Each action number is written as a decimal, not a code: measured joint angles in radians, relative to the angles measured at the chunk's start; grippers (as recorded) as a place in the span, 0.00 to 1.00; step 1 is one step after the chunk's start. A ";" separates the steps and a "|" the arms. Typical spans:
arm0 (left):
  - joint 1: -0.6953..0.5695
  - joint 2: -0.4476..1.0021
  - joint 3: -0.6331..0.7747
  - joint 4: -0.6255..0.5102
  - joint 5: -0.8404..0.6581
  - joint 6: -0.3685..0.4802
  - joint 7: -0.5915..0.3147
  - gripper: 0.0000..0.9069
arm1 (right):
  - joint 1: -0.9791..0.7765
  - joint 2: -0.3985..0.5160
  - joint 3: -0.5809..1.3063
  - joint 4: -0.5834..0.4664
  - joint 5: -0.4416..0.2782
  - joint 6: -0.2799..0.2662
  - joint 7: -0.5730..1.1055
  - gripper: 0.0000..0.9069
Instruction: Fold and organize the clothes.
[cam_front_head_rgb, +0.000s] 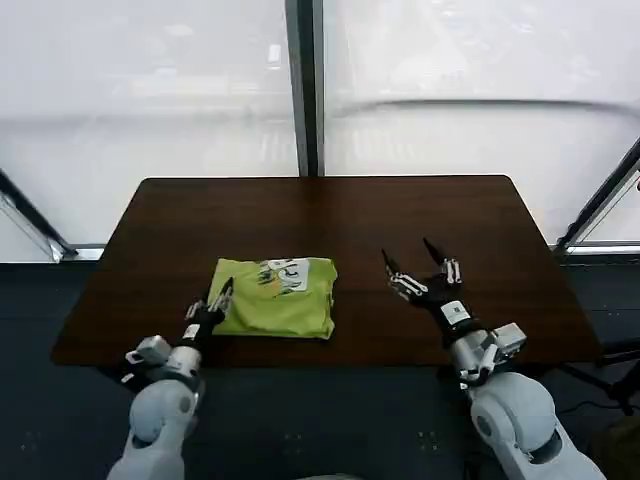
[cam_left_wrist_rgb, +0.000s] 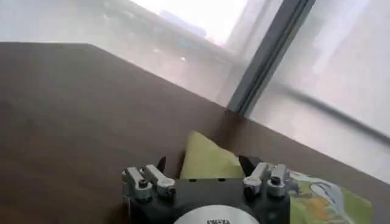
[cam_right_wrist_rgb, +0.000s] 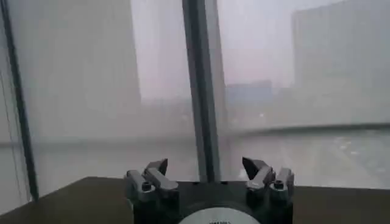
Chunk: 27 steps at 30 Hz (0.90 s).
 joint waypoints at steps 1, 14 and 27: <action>0.000 -0.002 0.000 0.000 0.000 0.000 0.000 0.97 | 0.000 0.000 0.000 0.000 0.000 0.000 0.000 0.97; 0.001 -0.006 0.001 -0.003 -0.023 0.002 0.002 0.25 | 0.004 0.008 -0.008 0.001 -0.003 -0.002 0.003 0.97; -0.001 0.059 -0.055 -0.069 0.027 0.030 -0.020 0.00 | 0.019 0.042 -0.031 -0.021 -0.029 0.003 0.015 0.97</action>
